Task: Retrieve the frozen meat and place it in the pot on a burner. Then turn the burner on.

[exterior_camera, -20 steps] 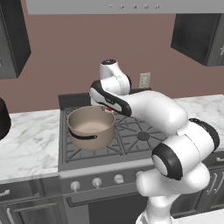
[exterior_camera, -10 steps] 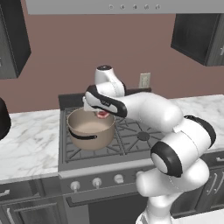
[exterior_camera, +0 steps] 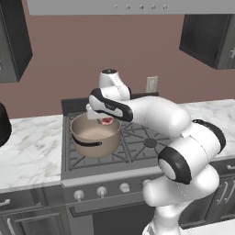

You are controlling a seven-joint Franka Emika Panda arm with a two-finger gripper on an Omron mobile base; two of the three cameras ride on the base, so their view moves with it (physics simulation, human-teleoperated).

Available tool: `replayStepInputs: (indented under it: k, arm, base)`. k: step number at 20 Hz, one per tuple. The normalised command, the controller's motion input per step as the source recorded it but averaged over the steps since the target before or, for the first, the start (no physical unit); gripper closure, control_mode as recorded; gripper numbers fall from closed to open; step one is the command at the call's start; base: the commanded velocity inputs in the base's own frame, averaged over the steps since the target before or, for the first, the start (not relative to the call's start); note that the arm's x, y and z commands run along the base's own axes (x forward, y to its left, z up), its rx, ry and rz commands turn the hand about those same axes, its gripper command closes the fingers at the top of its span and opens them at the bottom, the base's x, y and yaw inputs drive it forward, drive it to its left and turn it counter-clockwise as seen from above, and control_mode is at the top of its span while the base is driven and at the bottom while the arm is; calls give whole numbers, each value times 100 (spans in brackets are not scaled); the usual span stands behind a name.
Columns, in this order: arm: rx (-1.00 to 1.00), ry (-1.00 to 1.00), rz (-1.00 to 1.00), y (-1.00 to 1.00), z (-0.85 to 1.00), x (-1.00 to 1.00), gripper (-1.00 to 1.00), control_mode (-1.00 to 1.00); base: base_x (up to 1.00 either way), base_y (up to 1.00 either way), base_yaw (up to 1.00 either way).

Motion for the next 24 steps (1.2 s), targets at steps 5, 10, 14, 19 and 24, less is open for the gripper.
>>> replayStepInputs:
  k: [5,10,14,19,24]
  arm:
    - [-5,6,20,26,0,0,100,-100]
    - [-4,1,10,9,-8,0,100,-100]
    - [0,0,1,0,-20,0,100,-100]
    - [-1,0,0,0,-31,0,100,-100]
    - [0,-2,0,0,-18,0,100,-100]
  base:
    - [0,0,0]
    - [0,0,0]
    - [0,0,0]
    - [0,0,0]
    - [0,0,0]
